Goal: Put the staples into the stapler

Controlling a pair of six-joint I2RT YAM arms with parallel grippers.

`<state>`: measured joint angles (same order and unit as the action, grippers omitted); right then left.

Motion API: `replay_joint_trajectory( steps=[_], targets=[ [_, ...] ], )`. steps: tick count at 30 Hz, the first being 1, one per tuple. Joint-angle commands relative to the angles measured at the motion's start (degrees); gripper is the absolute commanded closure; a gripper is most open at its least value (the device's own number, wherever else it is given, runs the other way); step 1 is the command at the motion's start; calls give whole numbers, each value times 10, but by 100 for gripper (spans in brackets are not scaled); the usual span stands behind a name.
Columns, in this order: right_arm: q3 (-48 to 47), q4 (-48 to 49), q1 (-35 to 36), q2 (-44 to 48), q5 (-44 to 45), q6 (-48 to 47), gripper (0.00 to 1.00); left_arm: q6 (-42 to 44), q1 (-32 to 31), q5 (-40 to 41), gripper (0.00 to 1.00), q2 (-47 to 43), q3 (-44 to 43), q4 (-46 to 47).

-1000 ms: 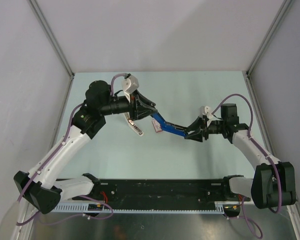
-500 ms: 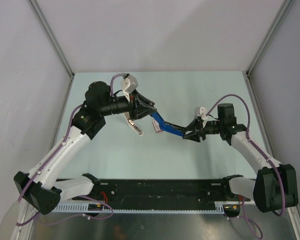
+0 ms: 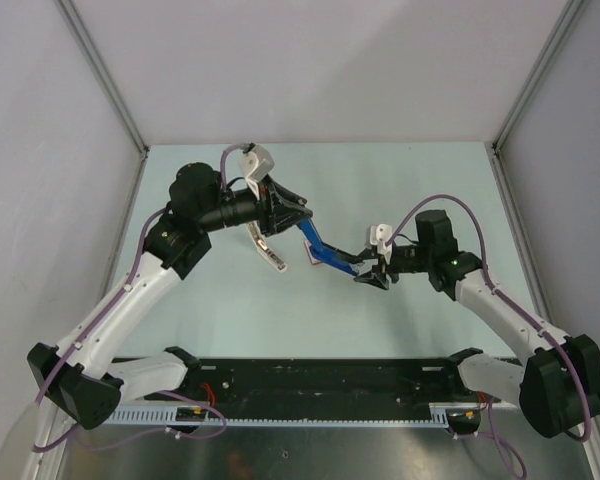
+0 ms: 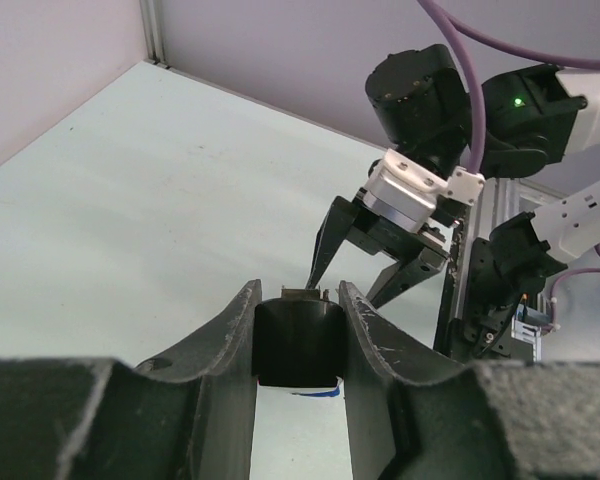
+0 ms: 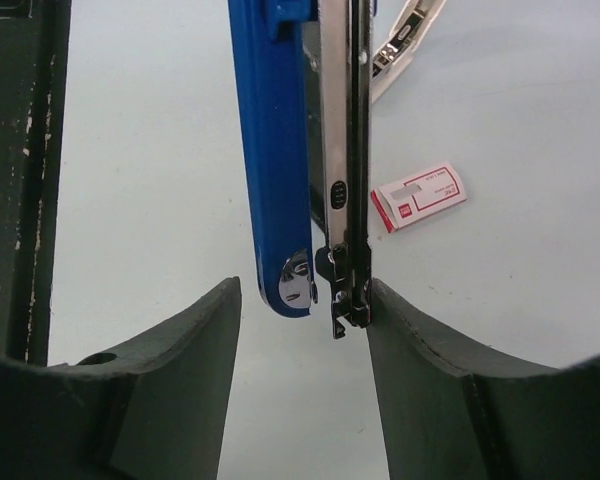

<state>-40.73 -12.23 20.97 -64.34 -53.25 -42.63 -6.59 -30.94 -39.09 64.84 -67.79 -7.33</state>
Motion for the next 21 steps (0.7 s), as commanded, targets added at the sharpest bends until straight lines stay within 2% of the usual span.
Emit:
replay_joint_trajectory(
  steps=[1, 9, 21],
  targets=[
    [-1, 1, 18, 20, 12, -14, 43, -25, 11, 77, 100, -10, -14, 70],
    [-1, -13, 9, 34, -11, -18, 36, -9, 6, 47, 100, -10, 6, 67],
    [-1, -10, -13, 25, -53, 5, 32, 85, -36, 5, 100, -10, 71, 46]
  ],
)
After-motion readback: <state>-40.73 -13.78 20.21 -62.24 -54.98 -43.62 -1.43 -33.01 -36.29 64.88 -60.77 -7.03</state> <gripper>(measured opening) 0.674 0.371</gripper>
